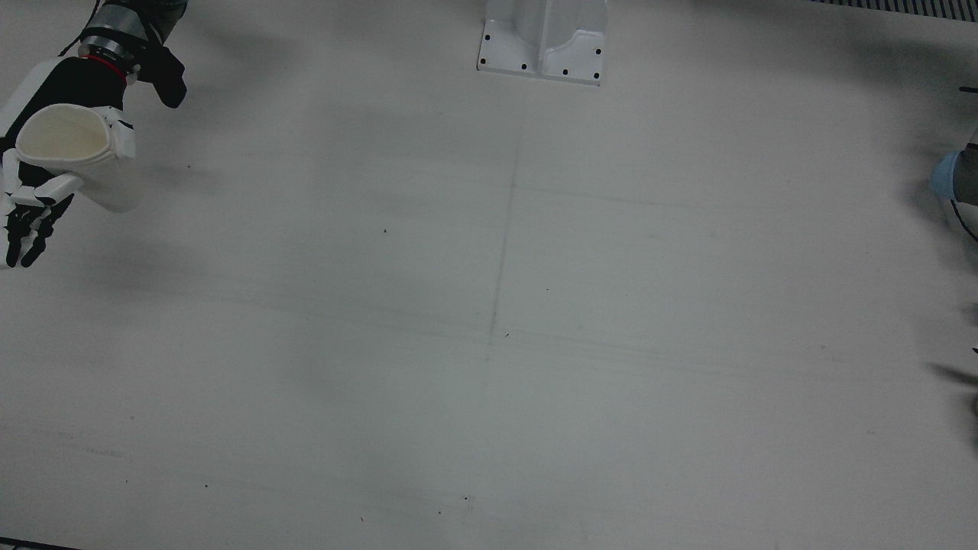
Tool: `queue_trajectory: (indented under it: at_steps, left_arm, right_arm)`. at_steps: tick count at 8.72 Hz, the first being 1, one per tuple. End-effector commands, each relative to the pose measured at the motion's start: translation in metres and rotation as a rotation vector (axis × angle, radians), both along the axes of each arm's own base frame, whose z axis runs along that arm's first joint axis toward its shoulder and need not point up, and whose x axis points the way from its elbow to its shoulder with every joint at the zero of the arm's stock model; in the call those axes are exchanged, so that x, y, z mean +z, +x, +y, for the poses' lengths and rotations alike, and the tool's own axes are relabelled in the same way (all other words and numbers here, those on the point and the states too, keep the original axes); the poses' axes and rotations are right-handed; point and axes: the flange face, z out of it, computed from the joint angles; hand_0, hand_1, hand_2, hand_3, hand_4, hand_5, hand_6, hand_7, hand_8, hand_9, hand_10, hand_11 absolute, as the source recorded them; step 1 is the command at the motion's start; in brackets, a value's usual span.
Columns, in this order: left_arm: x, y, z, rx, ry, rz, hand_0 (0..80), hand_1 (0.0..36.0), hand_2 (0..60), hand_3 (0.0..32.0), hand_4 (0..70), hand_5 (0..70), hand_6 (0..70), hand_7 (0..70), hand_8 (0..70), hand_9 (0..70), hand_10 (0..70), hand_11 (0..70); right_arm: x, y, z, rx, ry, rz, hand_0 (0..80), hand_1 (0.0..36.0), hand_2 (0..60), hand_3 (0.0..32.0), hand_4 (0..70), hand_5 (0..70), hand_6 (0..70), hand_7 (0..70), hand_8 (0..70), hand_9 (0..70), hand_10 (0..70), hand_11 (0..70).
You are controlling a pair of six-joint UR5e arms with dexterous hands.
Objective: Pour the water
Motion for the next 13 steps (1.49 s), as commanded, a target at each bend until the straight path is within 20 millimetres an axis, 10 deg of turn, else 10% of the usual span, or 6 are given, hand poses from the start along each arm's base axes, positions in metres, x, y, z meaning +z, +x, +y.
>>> queue_trajectory:
  at_steps: [1, 5, 11, 13]
  left_arm:
    - [0.001, 0.0, 0.001, 0.002, -0.003, 0.0, 50.0, 8.2, 0.0, 0.0, 34.4, 11.0, 11.7, 12.0, 2.8, 4.9, 8.0, 12.7]
    - [0.01, -0.008, 0.011, -0.002, -0.018, -0.002, 50.5, 9.7, 0.0, 0.0, 12.6, 0.0, 0.0, 0.1, 0.0, 0.0, 2.5, 5.4]
    - [0.01, -0.051, 0.01, -0.086, -0.018, 0.011, 51.2, 10.4, 0.0, 0.0, 11.2, 0.0, 0.0, 0.0, 0.0, 0.0, 2.0, 4.8]
    - [0.005, -0.064, 0.011, -0.11, -0.008, 0.02, 51.4, 10.5, 0.0, 0.0, 10.8, 0.0, 0.0, 0.0, 0.0, 0.0, 1.7, 4.4]
  right_arm:
    - [-0.001, 0.0, 0.0, 0.001, 0.001, -0.002, 44.7, 19.8, 54.2, 0.0, 27.7, 70.0, 8.2, 15.3, 1.0, 4.4, 4.2, 7.0]
    - [-0.001, 0.0, 0.0, 0.001, 0.001, -0.002, 44.9, 19.9, 54.2, 0.0, 27.6, 70.0, 8.2, 15.4, 1.0, 4.4, 4.2, 6.9]
    - [0.002, 0.018, -0.008, 0.04, -0.004, 0.013, 45.0, 19.7, 53.4, 0.0, 27.6, 70.0, 8.3, 15.5, 1.0, 4.5, 4.2, 7.0]
    - [0.037, 0.014, -0.013, 0.042, -0.051, 0.069, 44.0, 19.0, 53.0, 0.0, 27.9, 70.0, 8.8, 16.7, 1.8, 5.7, 4.9, 7.9]
